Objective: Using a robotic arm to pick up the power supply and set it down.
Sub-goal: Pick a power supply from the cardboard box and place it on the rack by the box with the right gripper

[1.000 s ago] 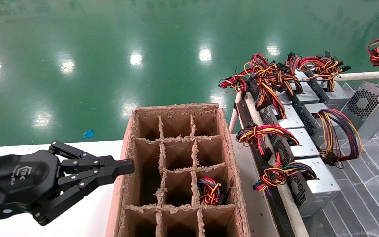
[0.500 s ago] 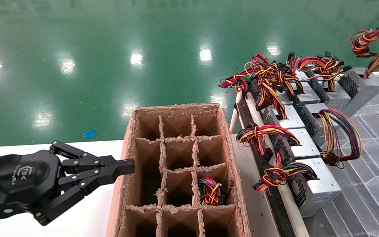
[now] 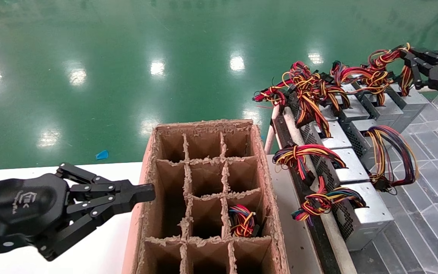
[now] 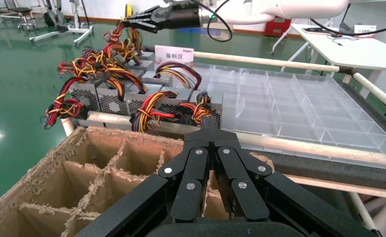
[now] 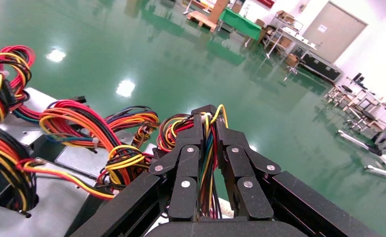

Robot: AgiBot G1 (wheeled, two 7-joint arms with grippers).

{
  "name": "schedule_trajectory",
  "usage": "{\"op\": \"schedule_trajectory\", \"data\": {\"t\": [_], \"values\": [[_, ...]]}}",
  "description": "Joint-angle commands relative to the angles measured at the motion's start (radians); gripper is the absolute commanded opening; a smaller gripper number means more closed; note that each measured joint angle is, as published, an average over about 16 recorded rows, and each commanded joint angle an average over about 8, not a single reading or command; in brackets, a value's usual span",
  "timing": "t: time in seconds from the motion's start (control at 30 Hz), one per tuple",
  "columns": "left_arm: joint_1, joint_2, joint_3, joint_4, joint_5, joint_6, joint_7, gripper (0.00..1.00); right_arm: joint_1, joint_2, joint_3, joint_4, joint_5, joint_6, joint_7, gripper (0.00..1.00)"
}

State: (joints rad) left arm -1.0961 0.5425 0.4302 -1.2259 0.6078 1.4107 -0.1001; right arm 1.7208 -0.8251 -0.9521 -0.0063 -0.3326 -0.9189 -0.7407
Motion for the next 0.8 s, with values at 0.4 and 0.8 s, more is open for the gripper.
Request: {"op": "schedule_trajectory", "data": {"t": [0.4, 0.8], "values": [[0.0, 0.0, 0.0, 0.0, 0.0, 0.0, 0.0, 0.0, 0.006, 0.002, 0.003, 0.009, 0.004, -0.001, -0.008, 1.0], [0.0, 0.0, 0.0, 0.0, 0.0, 0.0, 0.0, 0.0, 0.05, 0.022, -0.004, 0.025, -0.006, -0.031, -0.024, 1.0]]}}
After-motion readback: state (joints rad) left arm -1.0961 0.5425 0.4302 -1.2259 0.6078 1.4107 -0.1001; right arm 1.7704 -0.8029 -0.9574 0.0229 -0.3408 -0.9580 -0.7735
